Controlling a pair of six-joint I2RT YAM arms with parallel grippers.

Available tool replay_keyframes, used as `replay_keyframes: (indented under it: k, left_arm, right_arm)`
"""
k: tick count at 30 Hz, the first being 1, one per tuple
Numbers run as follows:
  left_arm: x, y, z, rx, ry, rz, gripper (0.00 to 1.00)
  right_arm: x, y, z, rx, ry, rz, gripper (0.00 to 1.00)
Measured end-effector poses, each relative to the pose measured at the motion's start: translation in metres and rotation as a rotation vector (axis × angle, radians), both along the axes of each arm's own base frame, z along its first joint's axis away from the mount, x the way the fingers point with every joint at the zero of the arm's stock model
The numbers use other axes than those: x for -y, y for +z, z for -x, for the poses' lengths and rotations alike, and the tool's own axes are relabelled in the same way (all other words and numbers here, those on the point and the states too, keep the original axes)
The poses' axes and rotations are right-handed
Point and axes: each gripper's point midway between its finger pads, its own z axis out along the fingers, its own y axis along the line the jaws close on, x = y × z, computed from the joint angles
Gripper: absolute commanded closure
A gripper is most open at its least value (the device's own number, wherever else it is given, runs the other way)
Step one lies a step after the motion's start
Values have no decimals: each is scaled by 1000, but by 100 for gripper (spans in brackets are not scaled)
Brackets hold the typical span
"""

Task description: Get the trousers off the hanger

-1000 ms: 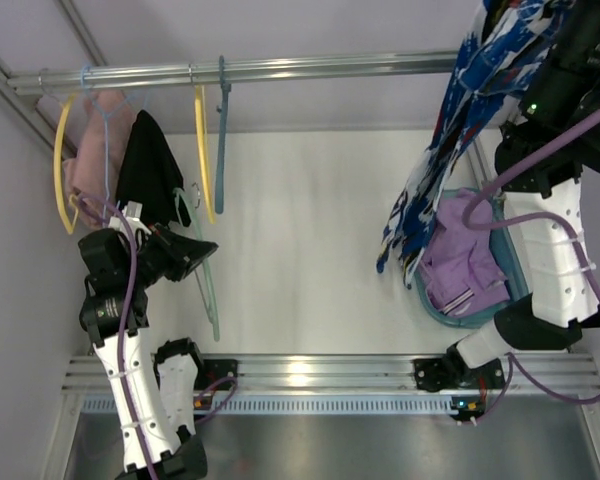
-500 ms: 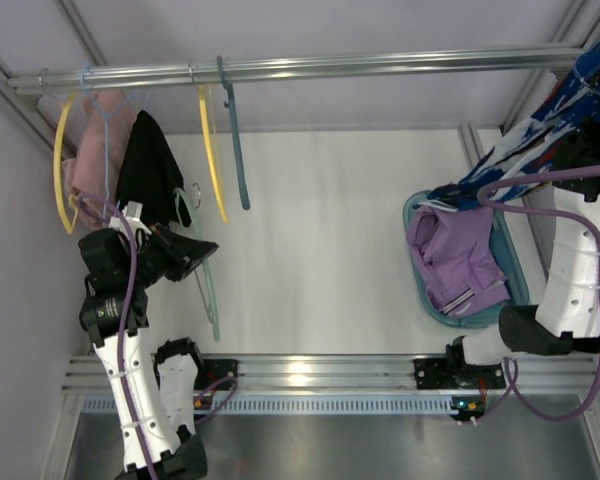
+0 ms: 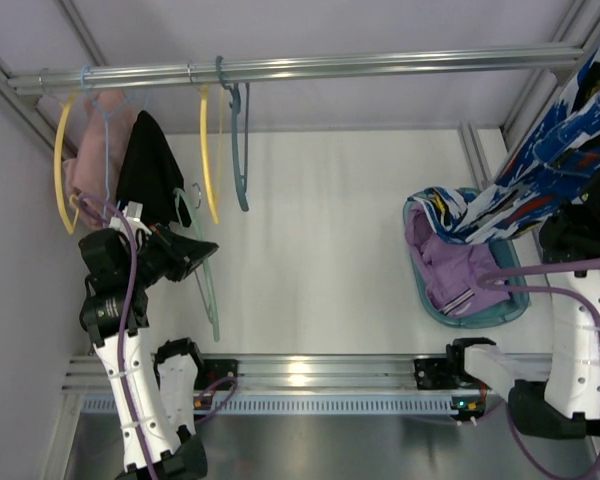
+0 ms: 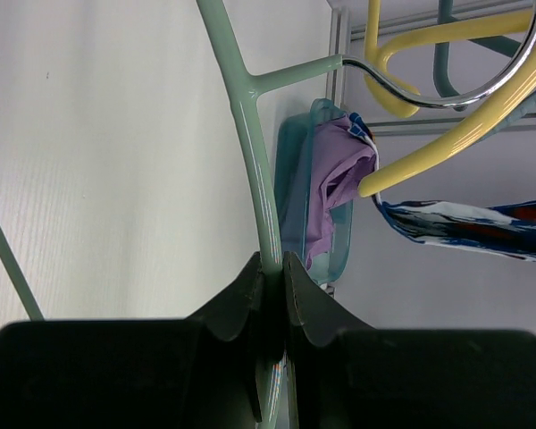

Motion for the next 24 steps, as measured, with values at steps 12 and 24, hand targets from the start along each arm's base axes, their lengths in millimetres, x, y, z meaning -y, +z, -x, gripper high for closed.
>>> replay_keyframes:
  k: [12, 24]
  left_arm:
    - [1, 1, 1, 3, -6, 1, 100]
    - [5, 4, 5, 22, -29, 3, 100]
  right_arm:
    - [-1, -151, -32, -327, -16, 24, 100]
    - [-30, -318, -166, -776, 95, 137, 100]
